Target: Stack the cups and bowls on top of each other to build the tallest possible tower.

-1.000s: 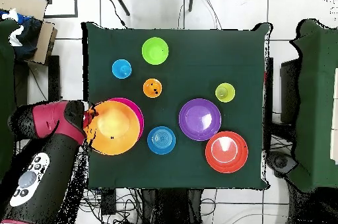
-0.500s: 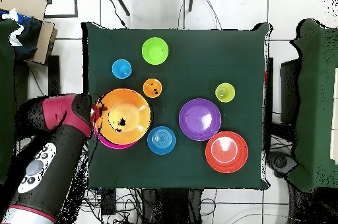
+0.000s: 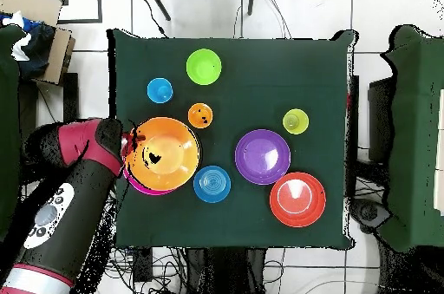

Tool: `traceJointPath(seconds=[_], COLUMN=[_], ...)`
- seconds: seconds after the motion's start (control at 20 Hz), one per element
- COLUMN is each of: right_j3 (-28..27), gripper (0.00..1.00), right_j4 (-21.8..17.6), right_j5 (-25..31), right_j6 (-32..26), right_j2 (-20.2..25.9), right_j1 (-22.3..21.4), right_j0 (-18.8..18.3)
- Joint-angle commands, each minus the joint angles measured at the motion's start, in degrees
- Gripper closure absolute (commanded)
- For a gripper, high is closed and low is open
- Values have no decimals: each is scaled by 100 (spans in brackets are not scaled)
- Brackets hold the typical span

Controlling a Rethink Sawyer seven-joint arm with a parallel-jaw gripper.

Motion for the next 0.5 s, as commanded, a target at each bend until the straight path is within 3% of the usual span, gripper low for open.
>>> traceJointPath(seconds=[0.05,0.5], right_j3=[-217,-182], gripper=[100,100], right_j4=[19,17], right_j5=[-57,-80], right_j6=[1021,1020], right_j2=[429,434], right_j1=[261,257], right_j0=[-100,-77])
